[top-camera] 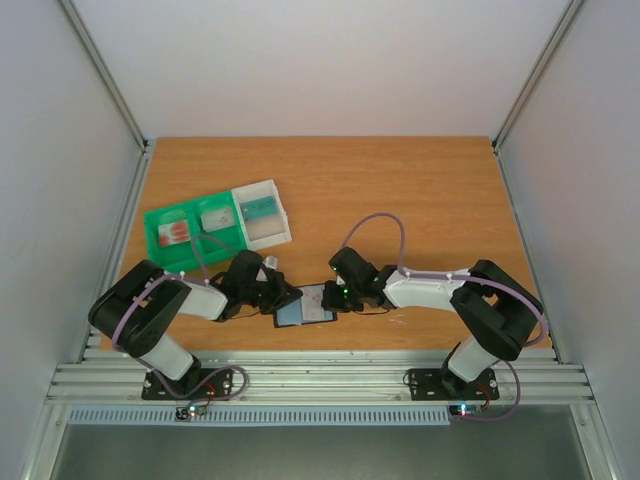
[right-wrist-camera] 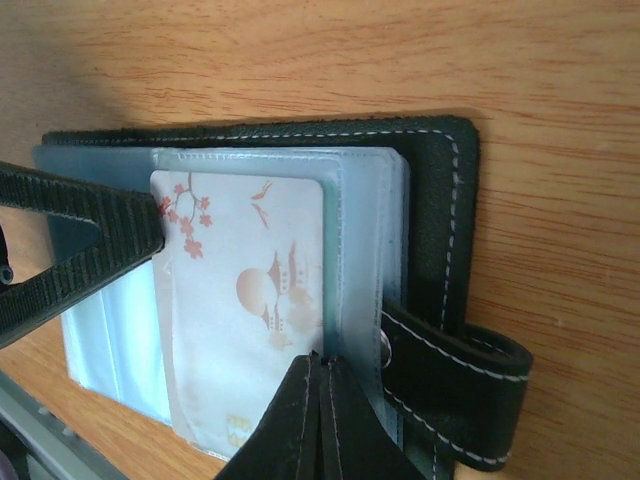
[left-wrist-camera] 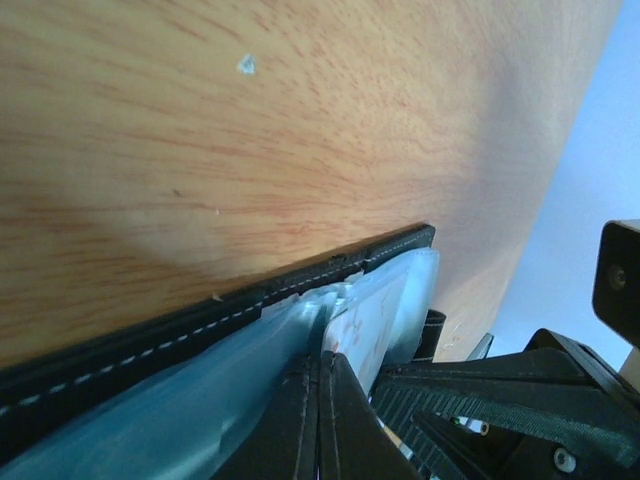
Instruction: Take the credit cards out of the card holder
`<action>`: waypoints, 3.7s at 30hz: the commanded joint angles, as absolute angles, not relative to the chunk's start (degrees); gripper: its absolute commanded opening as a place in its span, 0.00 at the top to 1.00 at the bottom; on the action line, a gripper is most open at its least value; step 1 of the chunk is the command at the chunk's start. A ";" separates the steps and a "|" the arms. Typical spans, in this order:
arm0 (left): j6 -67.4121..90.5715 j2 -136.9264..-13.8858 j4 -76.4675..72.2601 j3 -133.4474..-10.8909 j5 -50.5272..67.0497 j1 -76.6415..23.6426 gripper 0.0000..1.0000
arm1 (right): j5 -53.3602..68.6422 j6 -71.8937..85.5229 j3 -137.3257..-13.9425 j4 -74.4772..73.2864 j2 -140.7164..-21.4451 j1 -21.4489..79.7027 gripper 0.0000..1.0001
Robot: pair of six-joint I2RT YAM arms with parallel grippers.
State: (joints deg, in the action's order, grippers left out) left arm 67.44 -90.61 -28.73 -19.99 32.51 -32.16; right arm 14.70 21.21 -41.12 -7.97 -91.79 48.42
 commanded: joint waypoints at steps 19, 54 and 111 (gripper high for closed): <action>58.86 -76.47 -6.32 -22.13 29.86 -31.38 1.00 | 12.41 20.84 -40.37 -13.84 -88.07 48.51 0.97; 65.25 -83.08 -20.75 -17.76 27.03 -32.59 0.72 | 17.95 23.95 -37.73 -0.98 -95.73 48.80 0.91; 39.98 -48.04 17.45 -38.76 61.59 -33.13 0.99 | 45.11 -13.94 -63.67 -42.50 -71.52 48.43 0.51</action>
